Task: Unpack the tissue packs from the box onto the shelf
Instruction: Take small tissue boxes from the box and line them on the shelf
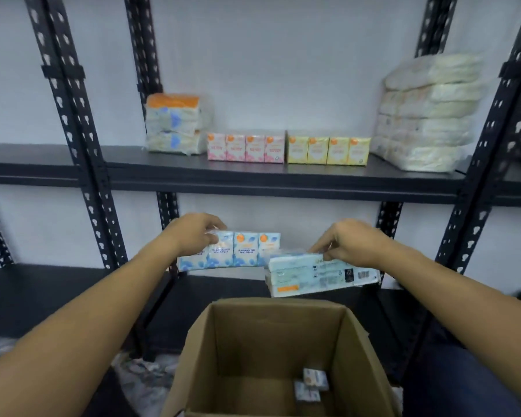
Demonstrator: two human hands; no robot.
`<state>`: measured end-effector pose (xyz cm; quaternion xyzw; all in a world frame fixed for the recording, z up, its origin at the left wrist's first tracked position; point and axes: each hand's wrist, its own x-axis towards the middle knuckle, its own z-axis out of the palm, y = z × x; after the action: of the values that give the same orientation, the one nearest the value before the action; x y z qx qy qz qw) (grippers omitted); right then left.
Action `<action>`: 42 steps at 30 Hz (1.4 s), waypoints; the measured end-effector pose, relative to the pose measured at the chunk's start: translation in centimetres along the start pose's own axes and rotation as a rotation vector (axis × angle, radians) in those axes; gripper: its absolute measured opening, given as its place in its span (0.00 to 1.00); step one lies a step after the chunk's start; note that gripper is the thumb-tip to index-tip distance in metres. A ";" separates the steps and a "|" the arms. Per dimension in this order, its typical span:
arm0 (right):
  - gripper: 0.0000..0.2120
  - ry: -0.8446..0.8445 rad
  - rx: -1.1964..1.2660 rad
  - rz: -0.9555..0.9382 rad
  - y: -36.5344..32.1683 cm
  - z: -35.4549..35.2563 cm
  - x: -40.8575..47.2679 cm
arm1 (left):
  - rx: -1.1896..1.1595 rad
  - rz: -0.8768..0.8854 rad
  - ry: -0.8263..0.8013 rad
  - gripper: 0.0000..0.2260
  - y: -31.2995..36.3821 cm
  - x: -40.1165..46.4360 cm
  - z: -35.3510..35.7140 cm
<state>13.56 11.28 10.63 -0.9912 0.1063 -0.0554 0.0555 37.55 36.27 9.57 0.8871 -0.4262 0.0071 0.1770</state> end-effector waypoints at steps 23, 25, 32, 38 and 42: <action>0.13 0.460 -0.155 0.127 2.7 -18.1 4.1 | -0.002 0.078 0.336 0.12 5.1 7.4 -14.8; 0.13 0.452 -0.180 0.160 3.6 -17.7 5.2 | -0.017 0.066 0.352 0.12 5.0 8.8 -14.2; 0.12 0.379 -0.130 0.201 6.7 -16.8 8.7 | -0.103 0.092 0.317 0.12 3.8 12.6 -12.2; 0.13 0.211 0.005 0.126 8.3 -17.9 10.6 | -0.001 0.067 0.216 0.20 4.3 14.0 -12.4; 0.11 0.215 0.081 0.133 8.5 -18.4 11.6 | 0.021 0.127 0.290 0.16 7.1 14.8 -11.6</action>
<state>20.87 -1.27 28.92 -0.9673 0.1748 -0.1616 0.0875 43.18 24.71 25.04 0.8499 -0.4512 0.1505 0.2268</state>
